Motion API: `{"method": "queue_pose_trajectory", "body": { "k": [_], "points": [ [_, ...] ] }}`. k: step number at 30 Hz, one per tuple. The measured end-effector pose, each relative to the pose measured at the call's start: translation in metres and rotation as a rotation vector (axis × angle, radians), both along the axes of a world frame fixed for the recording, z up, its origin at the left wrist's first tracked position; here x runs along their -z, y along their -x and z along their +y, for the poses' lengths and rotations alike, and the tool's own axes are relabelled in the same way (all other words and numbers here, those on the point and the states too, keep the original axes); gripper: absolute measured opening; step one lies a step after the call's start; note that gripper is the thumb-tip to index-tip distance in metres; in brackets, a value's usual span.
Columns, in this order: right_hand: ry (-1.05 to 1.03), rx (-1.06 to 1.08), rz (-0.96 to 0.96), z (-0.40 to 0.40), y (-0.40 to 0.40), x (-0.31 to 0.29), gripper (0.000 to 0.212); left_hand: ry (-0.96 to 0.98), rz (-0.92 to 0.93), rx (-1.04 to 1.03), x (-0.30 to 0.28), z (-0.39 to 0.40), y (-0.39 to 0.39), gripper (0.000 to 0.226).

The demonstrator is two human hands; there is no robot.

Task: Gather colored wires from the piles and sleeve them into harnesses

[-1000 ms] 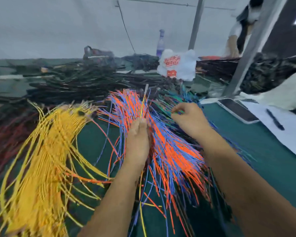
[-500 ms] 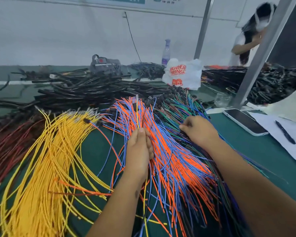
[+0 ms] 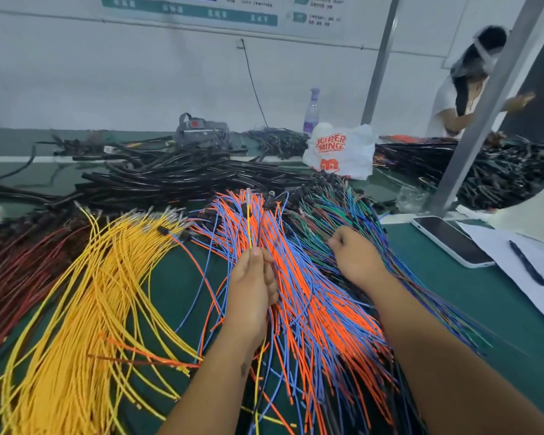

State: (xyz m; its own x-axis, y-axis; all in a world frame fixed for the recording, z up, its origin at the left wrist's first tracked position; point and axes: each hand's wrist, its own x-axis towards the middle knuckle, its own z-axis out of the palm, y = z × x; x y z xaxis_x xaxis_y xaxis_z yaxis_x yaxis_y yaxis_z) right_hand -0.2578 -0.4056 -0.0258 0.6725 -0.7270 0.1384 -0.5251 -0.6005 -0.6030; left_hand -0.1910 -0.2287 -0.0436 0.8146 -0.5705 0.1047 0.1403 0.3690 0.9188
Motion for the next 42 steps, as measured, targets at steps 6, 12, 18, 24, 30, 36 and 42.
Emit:
{"method": "queue_pose_trajectory", "body": {
  "k": [6,12,18,24,30,36,42],
  "points": [
    [-0.298,0.098,-0.712,-0.007,0.01,-0.032,0.025,0.021,0.037,0.001,0.0,-0.003,0.0,0.033],
    [-0.249,-0.124,-0.783,-0.004,0.017,-0.06,0.025,0.027,0.055,0.007,0.0,-0.001,0.0,0.033],
    [-0.212,-0.115,-0.088,0.003,0.006,-0.019,0.012,0.032,0.059,0.009,-0.001,-0.002,-0.001,0.033],
    [0.101,-0.021,0.212,0.004,-0.027,-0.015,0.031,0.014,0.049,0.015,0.0,-0.002,-0.002,0.034],
    [0.057,0.004,0.209,0.0,-0.035,-0.008,0.037,0.02,0.04,0.025,0.001,-0.003,-0.004,0.034],
    [0.217,0.189,-0.117,-0.005,-0.029,-0.012,0.024,0.036,0.059,0.022,0.001,-0.005,-0.003,0.034],
    [0.147,0.232,-0.199,-0.018,-0.002,-0.05,0.016,0.029,0.051,0.037,0.0,-0.002,-0.004,0.033]
  ]
}}
